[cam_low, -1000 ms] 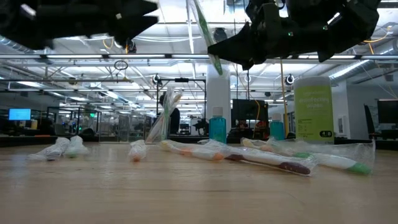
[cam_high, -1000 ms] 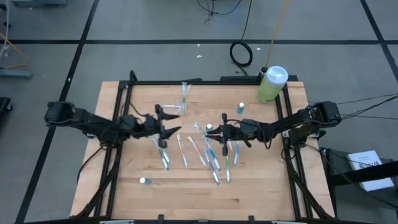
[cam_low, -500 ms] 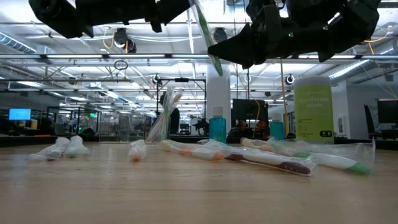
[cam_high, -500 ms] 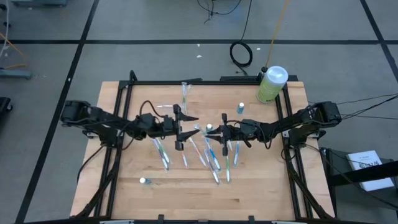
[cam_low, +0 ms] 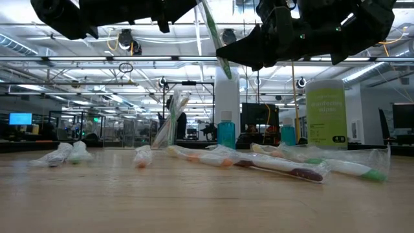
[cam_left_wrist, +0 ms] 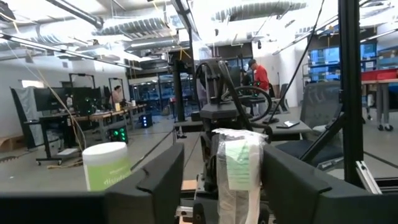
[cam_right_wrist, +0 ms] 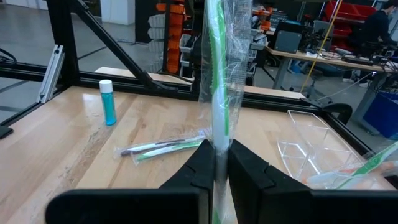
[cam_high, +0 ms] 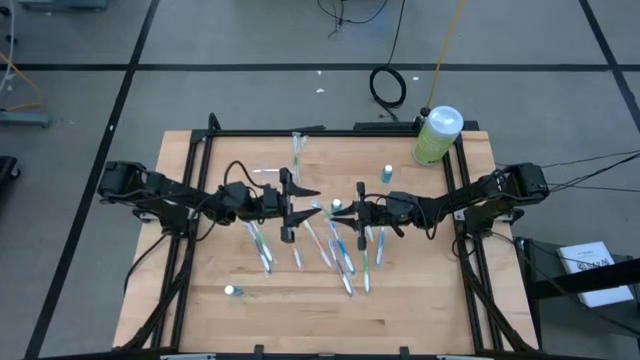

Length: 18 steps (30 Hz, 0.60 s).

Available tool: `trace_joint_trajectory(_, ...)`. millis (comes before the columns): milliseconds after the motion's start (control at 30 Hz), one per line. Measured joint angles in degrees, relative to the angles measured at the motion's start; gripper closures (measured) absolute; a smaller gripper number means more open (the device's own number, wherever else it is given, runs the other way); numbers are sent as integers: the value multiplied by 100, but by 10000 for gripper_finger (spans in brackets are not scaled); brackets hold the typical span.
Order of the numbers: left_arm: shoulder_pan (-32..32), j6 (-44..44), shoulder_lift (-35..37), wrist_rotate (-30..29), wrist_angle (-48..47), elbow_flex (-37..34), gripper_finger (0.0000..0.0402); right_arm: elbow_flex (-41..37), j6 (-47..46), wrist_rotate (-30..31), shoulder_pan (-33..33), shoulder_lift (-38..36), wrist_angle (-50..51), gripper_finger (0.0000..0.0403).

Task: Pick & Place toothbrushing station
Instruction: Put the green toothbrush into the transparent organizer

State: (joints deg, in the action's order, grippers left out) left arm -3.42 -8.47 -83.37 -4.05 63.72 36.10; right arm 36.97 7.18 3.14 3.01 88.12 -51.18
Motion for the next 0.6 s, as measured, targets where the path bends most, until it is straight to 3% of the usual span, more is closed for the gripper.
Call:
trace_joint_trajectory(400,-2,-138,0,199,-11,0,373,0,-45,34,-7,0,17,376)
trace_joint_trajectory(500,0,-136,12,189,-21,0,391,0,-46,142,-5,-2,45,352)
trace_joint_trajectory(600,0,-140,146,105,-102,0,386,2,-53,160,-4,-11,150,313)
